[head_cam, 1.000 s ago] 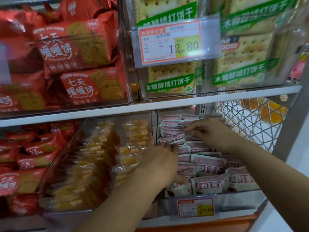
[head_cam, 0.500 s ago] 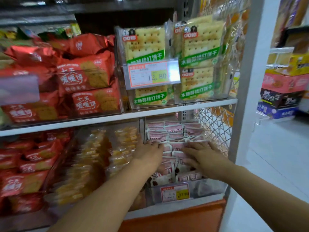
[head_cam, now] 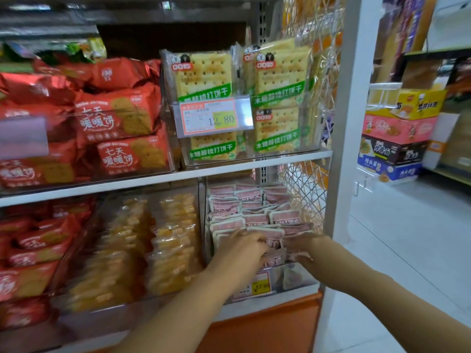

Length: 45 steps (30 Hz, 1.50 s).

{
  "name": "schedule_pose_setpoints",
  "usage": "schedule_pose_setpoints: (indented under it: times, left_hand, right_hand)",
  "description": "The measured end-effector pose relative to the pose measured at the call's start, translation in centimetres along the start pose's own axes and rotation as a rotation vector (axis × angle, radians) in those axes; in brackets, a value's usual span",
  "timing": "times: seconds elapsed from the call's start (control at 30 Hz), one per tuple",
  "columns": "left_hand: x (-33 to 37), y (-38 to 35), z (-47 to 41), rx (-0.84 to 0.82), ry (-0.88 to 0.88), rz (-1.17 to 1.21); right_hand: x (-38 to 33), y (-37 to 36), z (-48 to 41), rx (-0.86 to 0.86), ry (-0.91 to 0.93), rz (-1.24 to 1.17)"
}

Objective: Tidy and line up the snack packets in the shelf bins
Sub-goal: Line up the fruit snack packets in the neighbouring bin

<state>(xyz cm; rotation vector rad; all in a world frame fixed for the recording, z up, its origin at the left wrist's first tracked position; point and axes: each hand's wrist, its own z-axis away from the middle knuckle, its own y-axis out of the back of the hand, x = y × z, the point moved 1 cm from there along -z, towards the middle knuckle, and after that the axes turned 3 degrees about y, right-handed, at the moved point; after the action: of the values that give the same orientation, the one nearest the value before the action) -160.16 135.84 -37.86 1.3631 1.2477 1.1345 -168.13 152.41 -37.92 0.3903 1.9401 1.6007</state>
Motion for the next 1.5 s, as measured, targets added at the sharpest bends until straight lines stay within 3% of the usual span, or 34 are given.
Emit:
schedule_pose_setpoints:
  times: [0.43, 0.67, 0.8, 0.93, 1.13, 1.23, 1.37, 1.5]
  left_hand:
    - [-1.6, -1.3, -3.4, 0.094, 0.173, 0.082]
    - [-1.7, -1.3, -2.8, 0.198, 0.285, 0.254]
    - [-1.5, -1.4, -2.6, 0.182, 0.342, 0.188]
    - [-1.7, -1.6, -2.4, 0.123, 0.282, 0.104]
    - [-1.3, -1.1, -2.7, -0.008, 0.127, -0.017]
    - [-1.5, -1.0, -2.8, -0.003, 0.157, 0.028]
    - [-1.4, -1.0, -2.7, 0.003, 0.202, 0.074]
    - [-1.1, -0.6, -2.4, 0.026, 0.207, 0.102]
  right_hand:
    - [0.5, -0.9, -2.4, 0.063, -0.088, -0.077]
    - [1.0, -0.6, -3.0, 0.128, -0.140, -0.144]
    - [0.7, -0.6, -3.5, -0.045, -0.206, -0.164]
    - [0.6, -0.5, -3.9, -0.098, -0.219, -0.099]
    - [-0.4, 0.3, -4.0, 0.059, -0.125, 0.092]
    - [-0.8, 0.0, -4.2, -0.034, -0.108, 0.185]
    - [0.3, -1.1, -4.7, -0.157, -0.197, 0.113]
    - [0.5, -0.8, -4.3, -0.134, -0.207, 0.048]
